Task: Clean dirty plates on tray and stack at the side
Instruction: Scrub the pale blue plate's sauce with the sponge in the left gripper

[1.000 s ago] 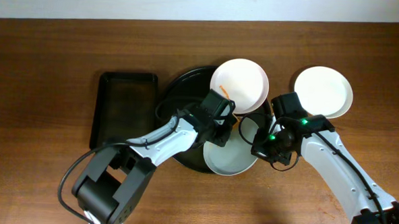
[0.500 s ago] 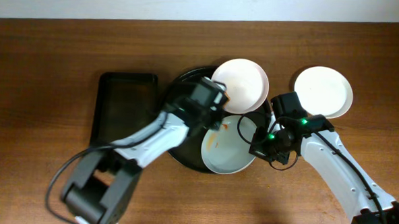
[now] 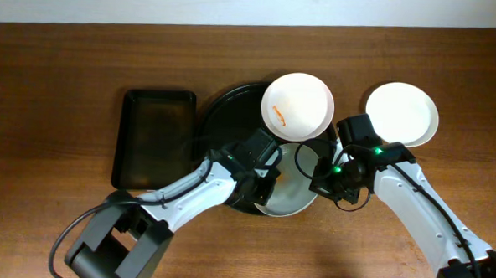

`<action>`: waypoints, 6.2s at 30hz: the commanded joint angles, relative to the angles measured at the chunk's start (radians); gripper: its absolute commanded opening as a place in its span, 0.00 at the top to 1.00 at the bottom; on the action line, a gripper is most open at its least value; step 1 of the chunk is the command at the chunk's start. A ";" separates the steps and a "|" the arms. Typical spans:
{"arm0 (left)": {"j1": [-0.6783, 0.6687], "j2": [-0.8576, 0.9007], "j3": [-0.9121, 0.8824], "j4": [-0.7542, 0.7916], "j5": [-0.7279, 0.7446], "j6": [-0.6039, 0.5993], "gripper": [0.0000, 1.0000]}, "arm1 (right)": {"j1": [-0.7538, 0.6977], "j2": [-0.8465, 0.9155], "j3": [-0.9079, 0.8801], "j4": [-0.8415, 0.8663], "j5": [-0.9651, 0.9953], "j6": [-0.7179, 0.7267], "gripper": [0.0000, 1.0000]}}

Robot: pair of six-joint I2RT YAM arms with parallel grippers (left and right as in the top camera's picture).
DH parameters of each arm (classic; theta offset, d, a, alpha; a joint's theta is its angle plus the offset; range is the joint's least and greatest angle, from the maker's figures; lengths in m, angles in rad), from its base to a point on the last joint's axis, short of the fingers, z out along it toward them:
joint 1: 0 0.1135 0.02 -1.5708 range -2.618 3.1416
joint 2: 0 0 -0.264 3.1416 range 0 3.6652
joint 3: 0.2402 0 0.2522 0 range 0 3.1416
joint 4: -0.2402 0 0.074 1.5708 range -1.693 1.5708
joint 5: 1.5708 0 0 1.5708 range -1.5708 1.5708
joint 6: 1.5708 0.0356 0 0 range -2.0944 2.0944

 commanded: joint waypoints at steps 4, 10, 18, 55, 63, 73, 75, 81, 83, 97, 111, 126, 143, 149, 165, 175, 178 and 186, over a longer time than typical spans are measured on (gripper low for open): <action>0.002 -0.010 -0.092 0.267 -0.051 -0.033 1.00 | 0.006 0.007 0.005 -0.005 0.017 -0.009 0.96; 0.002 -0.009 -0.092 0.365 -0.117 -0.033 1.00 | 0.006 0.007 0.005 -0.005 0.017 -0.009 0.96; 0.002 0.041 -0.092 0.450 -0.116 -0.193 1.00 | 0.006 0.007 0.005 -0.005 0.017 -0.009 0.96; 0.008 0.101 -0.092 0.762 -0.045 -0.351 1.00 | 0.006 0.007 0.005 -0.005 0.017 -0.035 0.96; -0.017 0.153 -0.092 0.748 -0.214 -0.351 1.00 | 0.006 0.007 0.005 -0.005 0.017 -0.035 0.96; -0.015 0.186 -0.092 0.694 -0.332 -0.351 1.00 | 0.006 0.007 0.005 -0.005 0.017 -0.040 0.96; -0.015 0.185 -0.092 0.680 -0.342 -0.351 1.00 | 0.006 0.007 0.005 -0.005 0.017 -0.043 0.96; -0.015 0.086 -0.092 0.562 -0.489 -0.351 1.00 | 0.006 0.007 0.005 -0.005 0.017 -0.043 0.96; -0.015 0.044 -0.092 0.509 -0.496 -0.351 1.00 | 0.006 0.007 0.005 -0.005 0.017 -0.043 0.96; -0.018 0.001 -0.092 0.605 -0.276 -0.445 1.00 | 0.006 0.007 0.005 -0.001 0.017 -0.043 0.96; -0.022 0.196 -0.092 0.748 -0.250 -0.447 1.00 | 0.006 0.007 0.005 0.003 0.017 -0.043 0.96; -0.022 0.115 -0.092 0.537 -0.210 -0.384 1.00 | 0.006 0.007 0.005 0.012 0.017 -0.043 0.96; -0.013 -0.180 -0.092 0.461 -0.334 -0.319 1.00 | 0.006 0.007 0.005 0.075 0.123 -0.062 0.96; 0.051 -0.272 -0.092 0.460 -0.274 -0.291 1.00 | 0.006 0.007 0.005 0.204 0.418 -0.255 0.96; 0.032 -0.236 -0.092 0.228 -0.056 -0.277 1.00 | 0.130 0.007 0.005 0.074 0.535 -0.367 0.96; -0.082 -0.096 -0.092 0.245 0.017 -0.278 1.00 | 0.131 0.007 0.005 0.175 0.576 -0.367 0.96; -0.098 -0.044 -0.092 0.255 -0.087 -0.278 1.00 | 0.131 0.007 0.005 0.174 0.575 -0.367 0.96; -0.093 0.076 -0.092 0.435 -0.278 -0.278 1.00 | 0.131 0.007 0.005 0.171 0.568 -0.367 0.96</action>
